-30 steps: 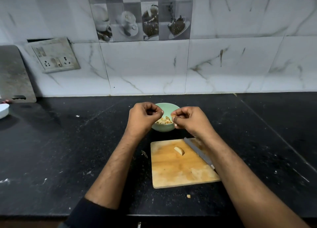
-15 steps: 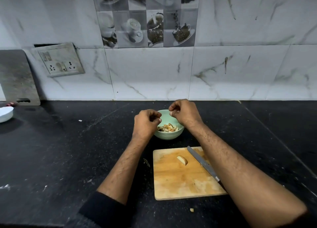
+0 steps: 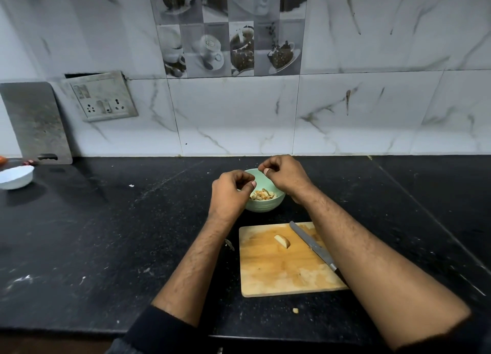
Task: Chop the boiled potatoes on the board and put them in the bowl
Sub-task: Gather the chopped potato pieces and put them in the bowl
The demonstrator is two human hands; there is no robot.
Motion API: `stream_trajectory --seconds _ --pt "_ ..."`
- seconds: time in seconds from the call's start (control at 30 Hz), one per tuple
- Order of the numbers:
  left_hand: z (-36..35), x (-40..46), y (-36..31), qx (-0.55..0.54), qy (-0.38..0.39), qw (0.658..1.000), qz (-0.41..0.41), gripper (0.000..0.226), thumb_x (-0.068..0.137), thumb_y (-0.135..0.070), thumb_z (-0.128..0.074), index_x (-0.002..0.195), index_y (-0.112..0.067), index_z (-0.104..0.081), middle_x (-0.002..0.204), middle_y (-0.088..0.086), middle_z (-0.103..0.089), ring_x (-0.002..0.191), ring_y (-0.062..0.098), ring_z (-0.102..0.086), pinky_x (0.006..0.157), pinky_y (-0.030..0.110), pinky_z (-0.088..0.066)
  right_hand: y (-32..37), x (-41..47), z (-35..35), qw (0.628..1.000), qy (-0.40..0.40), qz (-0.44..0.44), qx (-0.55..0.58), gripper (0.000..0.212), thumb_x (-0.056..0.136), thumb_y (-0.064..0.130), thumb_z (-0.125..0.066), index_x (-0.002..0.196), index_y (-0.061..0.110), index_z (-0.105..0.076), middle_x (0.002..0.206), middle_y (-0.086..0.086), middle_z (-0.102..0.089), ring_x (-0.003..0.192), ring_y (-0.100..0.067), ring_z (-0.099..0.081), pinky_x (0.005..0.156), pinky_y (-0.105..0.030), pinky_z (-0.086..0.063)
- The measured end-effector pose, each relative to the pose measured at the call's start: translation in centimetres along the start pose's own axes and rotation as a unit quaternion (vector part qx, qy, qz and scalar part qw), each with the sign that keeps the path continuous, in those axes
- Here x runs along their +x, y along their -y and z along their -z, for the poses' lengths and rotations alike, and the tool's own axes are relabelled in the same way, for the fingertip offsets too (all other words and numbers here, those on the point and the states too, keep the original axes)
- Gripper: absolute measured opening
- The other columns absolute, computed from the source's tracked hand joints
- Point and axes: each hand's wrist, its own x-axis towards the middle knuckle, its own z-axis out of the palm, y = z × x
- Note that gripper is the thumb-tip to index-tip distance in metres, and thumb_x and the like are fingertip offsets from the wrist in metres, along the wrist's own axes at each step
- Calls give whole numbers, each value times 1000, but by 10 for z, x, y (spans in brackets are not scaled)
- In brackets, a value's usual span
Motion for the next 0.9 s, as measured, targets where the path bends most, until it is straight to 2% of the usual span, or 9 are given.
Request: stream_trajectory --seconds 0.07,0.23,0.4,0.5,0.57,0.63,0.73,0.83,0.9 --pt "3 -4 -2 5 1 1000 3 14 90 -24 -75 103 -21 -76 85 -17 -69 81 -12 -62 66 0 -43 0 -2 1 1000 -10 -3 15 14 96 11 -65 98 18 -76 100 9 -73 97 -3 -63 72 -13 -42" --pt "9 -18 -5 -3 1 1000 5 15 90 -23 -75 104 -20 -77 89 -14 -72 85 -7 -64 75 9 -48 5 -21 4 1000 -9 17 14 12 93 11 -67 96 18 -77 94 7 -74 91 -5 -67 84 -23 -53" --pt "4 -44 -4 -13 -7 1000 5 11 89 -21 -75 99 -21 -78 88 -13 -73 84 -3 -66 77 15 -52 3 -63 9 999 -19 32 -15 11 93 15 -69 96 21 -77 94 10 -73 84 2 -63 69 -10 -42" --pt "-3 -64 1 -20 -9 1000 7 10 88 -20 -76 98 -21 -78 89 -12 -75 83 0 -68 78 19 -55 0 -93 13 999 -14 25 -28 11 93 16 -69 99 21 -77 95 11 -73 84 0 -62 70 -12 -43" --pt "-6 -77 4 -21 -1 1000 6 12 88 -21 -76 99 -21 -78 90 -12 -75 84 -2 -68 78 18 -55 -3 -111 15 999 -6 12 -44 10 93 18 -70 101 21 -76 96 10 -72 87 -3 -63 75 -16 -46" --pt "-8 -89 4 -11 6 1000 2 13 88 -21 -76 100 -21 -78 90 -13 -74 82 -7 -65 75 9 -49 -9 -127 15 997 10 -10 -81 12 93 21 -70 104 23 -75 98 8 -72 90 -7 -65 82 -24 -52" --pt "-10 -105 5 2 24 1000 4 13 89 -23 -75 102 -24 -76 92 -14 -73 81 -11 -61 67 1 -41 -18 -143 8 984 59 -46 -160 23 93 27 -71 115 23 -71 110 2 -70 102 -16 -64 93 -34 -53" --pt "-10 -117 7 13 44 999 6 15 89 -24 -75 104 -25 -76 94 -15 -73 81 -9 -61 66 0 -40 -23 -153 -2 972 83 -44 -215 34 94 30 -69 125 19 -65 119 -3 -62 110 -20 -59 97 -36 -49" --pt "-9 -122 8 18 51 999 5 18 88 -24 -76 106 -23 -76 96 -14 -73 82 -8 -62 67 0 -40 -24 -154 -6 970 73 -26 -228 30 95 28 -67 125 22 -64 118 -1 -57 111 -19 -57 96 -35 -49"
